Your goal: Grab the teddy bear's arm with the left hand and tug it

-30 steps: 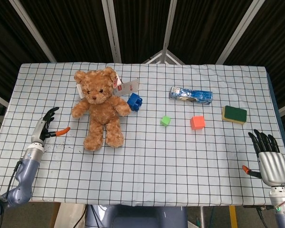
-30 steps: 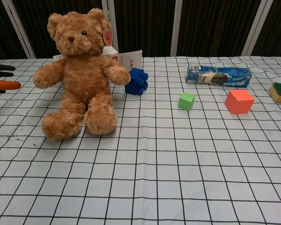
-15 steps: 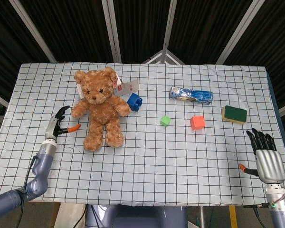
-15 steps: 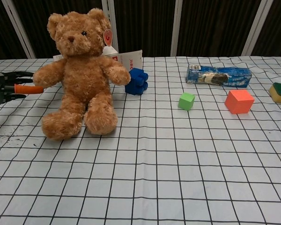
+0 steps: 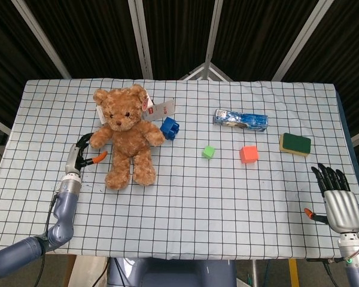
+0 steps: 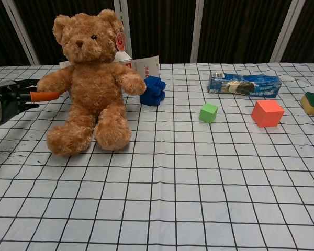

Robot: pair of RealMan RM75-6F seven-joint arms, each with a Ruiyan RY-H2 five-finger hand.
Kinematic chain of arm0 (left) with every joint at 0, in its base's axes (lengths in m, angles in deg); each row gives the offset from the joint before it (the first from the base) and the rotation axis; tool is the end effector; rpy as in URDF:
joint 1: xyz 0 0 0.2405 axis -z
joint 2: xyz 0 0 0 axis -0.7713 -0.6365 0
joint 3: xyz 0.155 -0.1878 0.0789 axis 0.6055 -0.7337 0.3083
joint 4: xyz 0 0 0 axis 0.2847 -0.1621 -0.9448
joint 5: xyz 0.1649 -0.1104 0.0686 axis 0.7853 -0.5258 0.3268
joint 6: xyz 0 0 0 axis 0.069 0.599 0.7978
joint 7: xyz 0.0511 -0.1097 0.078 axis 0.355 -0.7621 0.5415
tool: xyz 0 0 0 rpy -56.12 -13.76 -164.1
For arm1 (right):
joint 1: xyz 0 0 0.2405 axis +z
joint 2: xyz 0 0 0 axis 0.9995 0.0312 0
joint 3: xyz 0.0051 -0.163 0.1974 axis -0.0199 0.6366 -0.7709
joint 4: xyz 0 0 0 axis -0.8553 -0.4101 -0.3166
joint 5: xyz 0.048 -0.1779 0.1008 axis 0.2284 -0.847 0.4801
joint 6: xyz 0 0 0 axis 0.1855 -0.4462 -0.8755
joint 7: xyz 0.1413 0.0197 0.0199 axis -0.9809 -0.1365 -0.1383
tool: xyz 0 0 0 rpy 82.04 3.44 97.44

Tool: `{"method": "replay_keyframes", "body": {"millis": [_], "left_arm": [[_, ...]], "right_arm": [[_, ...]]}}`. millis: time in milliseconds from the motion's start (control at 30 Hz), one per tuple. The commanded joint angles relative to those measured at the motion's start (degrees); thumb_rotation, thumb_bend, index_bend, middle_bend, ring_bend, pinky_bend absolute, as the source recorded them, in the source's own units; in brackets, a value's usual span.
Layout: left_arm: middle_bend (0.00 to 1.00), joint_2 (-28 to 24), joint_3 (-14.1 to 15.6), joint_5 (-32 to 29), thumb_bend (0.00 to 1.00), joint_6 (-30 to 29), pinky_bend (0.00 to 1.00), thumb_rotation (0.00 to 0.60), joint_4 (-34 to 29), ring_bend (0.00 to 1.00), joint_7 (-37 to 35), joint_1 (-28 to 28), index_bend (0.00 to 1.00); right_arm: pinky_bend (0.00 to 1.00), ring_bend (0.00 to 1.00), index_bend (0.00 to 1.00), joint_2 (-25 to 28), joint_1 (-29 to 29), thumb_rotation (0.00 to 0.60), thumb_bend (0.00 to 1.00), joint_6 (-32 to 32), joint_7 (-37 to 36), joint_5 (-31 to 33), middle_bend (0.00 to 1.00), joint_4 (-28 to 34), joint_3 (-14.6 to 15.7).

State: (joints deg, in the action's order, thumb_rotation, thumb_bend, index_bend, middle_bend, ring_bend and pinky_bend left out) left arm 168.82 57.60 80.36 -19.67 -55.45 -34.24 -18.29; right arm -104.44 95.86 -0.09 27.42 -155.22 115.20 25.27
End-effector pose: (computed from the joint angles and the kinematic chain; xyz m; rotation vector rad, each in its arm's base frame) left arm -0.2383 0.3698 -0.0079 -0.6244 -1.9673 -1.4208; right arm -0.3141 -0.2025 0.1524 1.4142 -0.8984 0.8410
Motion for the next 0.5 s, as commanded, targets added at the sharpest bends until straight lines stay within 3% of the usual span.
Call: {"method": "replay_keyframes", "body": {"millis": [33,500], "left_arm": [[0.17,1.1,-0.4,1.1,0.33,-1.1,0.0,0.6,0.7,0.0,-0.5,-0.1,0.22],[0.26,4.7,-2.2,2.3,0.46,-3.8,0.0,0.6,1.9,0.0,0.0,0.7,0.3]], "right_arm": [[0.0,0.0,0.0,0.1,0.0,0.6,0.1,0.0,-0.1,-0.1,0.0,0.1,0.0],[0.0,0.0,0.0,0.2,0.3,0.6,0.1,0.9,-0.5,0.3,0.0,-0.1,0.1]]}}
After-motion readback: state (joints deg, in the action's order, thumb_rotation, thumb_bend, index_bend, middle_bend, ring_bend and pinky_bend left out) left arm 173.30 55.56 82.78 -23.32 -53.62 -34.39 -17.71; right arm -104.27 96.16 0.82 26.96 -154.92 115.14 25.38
